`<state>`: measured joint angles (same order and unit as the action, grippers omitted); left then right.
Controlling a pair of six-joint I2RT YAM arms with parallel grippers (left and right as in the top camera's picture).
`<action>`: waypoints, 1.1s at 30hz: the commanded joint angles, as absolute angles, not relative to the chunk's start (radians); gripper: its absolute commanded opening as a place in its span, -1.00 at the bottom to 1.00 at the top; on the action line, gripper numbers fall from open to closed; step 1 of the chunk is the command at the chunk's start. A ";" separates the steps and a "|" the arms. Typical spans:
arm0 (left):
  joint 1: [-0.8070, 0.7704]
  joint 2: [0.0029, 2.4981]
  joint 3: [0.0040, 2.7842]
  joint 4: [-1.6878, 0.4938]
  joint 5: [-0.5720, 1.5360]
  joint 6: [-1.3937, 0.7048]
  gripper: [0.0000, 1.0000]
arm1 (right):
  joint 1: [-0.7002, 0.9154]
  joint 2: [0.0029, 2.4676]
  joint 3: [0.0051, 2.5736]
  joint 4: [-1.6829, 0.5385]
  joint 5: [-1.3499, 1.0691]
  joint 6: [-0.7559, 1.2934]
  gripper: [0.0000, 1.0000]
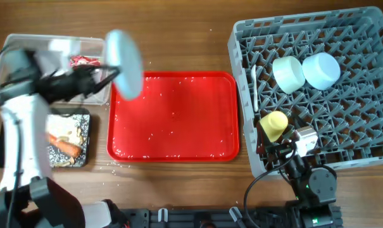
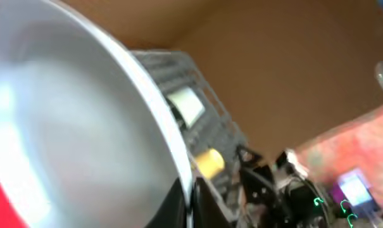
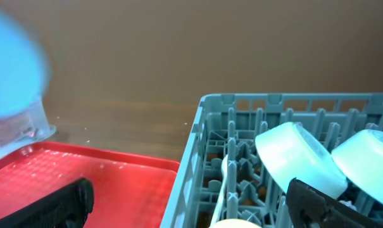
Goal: Sort waste into correct bins and load items into the dishwasher rack
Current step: 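Carry the empty plate to the rack and stand it upright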
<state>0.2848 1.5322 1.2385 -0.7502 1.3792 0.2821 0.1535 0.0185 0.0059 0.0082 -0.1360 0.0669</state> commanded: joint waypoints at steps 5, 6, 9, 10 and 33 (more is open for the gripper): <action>-0.323 1.595 1.257 0.260 0.766 -0.838 -0.92 | 0.150 0.011 0.005 0.011 -0.148 0.081 0.99; -0.383 1.618 1.257 0.320 0.655 -0.921 -0.92 | 0.150 0.011 0.005 0.011 -0.147 0.081 0.99; -0.493 1.699 1.257 0.424 0.484 -1.070 -0.92 | 0.150 0.011 0.005 0.011 -0.147 0.081 1.00; -0.521 1.745 1.257 0.476 0.467 -1.133 -0.92 | 0.150 0.011 0.005 0.011 -0.148 0.081 0.99; -0.242 1.422 1.257 -0.490 0.391 -0.484 0.99 | 0.150 0.011 0.005 0.011 -0.147 0.081 0.99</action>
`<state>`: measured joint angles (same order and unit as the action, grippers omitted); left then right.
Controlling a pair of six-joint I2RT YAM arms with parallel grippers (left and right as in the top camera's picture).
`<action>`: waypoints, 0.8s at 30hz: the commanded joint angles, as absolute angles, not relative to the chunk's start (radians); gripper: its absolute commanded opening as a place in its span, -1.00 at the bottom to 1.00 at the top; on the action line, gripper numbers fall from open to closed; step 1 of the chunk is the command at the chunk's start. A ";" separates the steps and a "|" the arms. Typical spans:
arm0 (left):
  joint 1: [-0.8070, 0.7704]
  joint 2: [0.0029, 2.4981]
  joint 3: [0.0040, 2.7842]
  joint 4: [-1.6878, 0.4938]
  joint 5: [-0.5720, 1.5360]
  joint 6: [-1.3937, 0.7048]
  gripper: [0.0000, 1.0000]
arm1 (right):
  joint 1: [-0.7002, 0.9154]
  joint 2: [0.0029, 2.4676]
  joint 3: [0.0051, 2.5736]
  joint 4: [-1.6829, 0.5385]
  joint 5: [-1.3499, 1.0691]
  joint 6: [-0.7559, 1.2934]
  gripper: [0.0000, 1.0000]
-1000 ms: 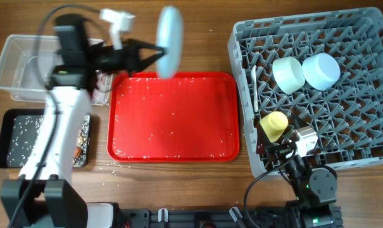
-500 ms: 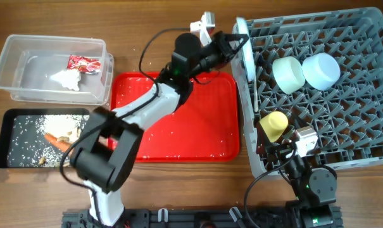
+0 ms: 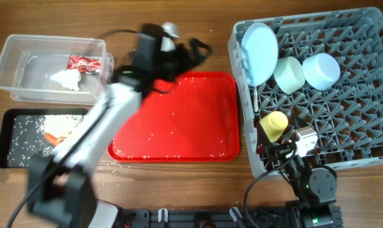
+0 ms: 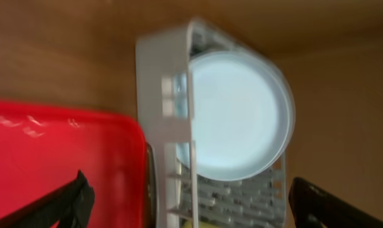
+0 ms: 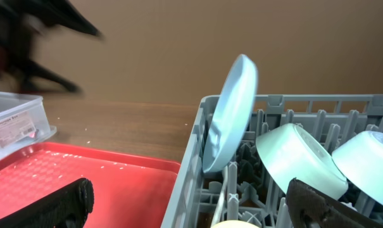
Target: Sort waste into correct bins and load items into the dishwasher rack
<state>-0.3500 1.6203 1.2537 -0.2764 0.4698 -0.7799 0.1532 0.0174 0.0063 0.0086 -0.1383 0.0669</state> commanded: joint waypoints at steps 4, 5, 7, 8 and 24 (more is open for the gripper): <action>-0.005 1.096 1.257 -0.941 0.105 -0.265 0.99 | 0.150 0.011 0.005 0.011 -0.147 0.081 0.99; 0.067 0.978 1.257 -1.061 0.049 -0.265 1.00 | 0.150 0.011 0.005 0.011 -0.147 0.081 0.99; 0.113 0.874 1.257 -1.155 0.048 -0.269 0.99 | 0.150 0.011 0.005 0.011 -0.147 0.081 0.99; 0.124 0.829 1.257 -1.187 0.047 -0.269 0.99 | 0.150 0.011 0.005 0.011 -0.147 0.081 1.00; 0.128 0.262 0.616 -0.663 0.233 -0.108 1.00 | 0.150 0.011 0.005 0.011 -0.148 0.081 1.00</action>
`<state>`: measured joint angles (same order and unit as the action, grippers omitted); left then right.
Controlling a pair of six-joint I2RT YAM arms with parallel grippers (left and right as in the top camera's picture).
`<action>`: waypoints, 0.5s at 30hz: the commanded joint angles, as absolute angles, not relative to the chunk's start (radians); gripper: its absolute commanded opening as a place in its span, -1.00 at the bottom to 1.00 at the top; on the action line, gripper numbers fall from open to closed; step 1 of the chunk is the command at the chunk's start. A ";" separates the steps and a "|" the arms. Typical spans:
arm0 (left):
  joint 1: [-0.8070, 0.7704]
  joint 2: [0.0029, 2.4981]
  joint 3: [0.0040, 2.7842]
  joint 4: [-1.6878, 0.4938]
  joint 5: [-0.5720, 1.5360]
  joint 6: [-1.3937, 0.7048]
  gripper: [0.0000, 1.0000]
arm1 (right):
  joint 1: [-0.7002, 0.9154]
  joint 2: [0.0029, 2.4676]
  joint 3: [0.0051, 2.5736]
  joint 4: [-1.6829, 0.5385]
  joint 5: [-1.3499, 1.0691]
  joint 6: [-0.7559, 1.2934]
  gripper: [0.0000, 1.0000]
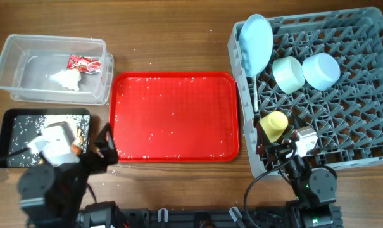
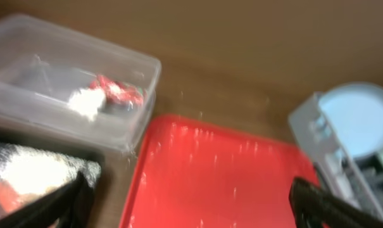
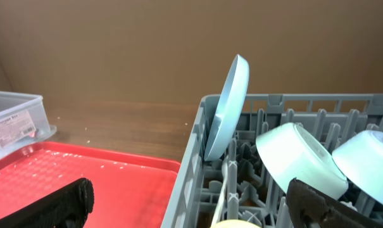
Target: Sort waste into correct bins and load items into the dishwasher rack
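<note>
A pale blue plate (image 1: 256, 43) stands on edge in the far left corner of the grey dishwasher rack (image 1: 368, 136), also seen as plate (image 3: 228, 107) and plate (image 2: 362, 117). Beside it lie two bowls (image 1: 288, 73) (image 1: 321, 69), with a yellow cup (image 1: 275, 125) nearer me. My left gripper (image 1: 106, 145) is open and empty at the front left, facing the red tray (image 2: 223, 177). My right gripper (image 3: 197, 209) is open and empty at the rack's near left corner.
A clear bin (image 1: 52, 60) at the far left holds a red wrapper (image 1: 83, 62) and white tissue (image 1: 66, 78). A black tray (image 1: 26, 130) with rice sits below it, partly hidden by my left arm. The red tray (image 1: 174, 117) carries scattered rice grains. A white utensil (image 1: 255, 85) lies in the rack.
My left arm was stretched out beyond the red tray's far edge, near the rack; now it is at the front left over the black tray. The plate stands slightly more upright. The right arm is unchanged.
My left gripper held the blue plate up by the clear bin and the red tray's left end. Then the plate stood in the rack's far left corner with the gripper open and apart from it. Now the arm is at the front left.
</note>
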<state>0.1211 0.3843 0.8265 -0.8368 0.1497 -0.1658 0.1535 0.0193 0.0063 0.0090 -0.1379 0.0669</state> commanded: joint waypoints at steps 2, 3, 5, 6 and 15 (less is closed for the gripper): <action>0.128 0.175 0.460 -0.492 0.262 -0.109 1.00 | 0.150 0.011 0.005 0.011 -0.147 0.081 0.99; 0.128 0.138 0.393 -0.418 0.278 -0.109 1.00 | 0.150 0.011 0.005 0.011 -0.147 0.081 1.00; 0.124 0.075 0.277 -0.307 0.303 -0.112 1.00 | 0.150 0.011 0.005 0.011 -0.147 0.081 0.99; 0.119 0.053 0.236 -0.285 0.303 -0.112 1.00 | 0.150 0.011 0.005 0.011 -0.147 0.080 1.00; 0.032 0.003 0.037 -0.120 0.280 -0.112 1.00 | 0.150 0.011 0.005 0.011 -0.147 0.080 0.99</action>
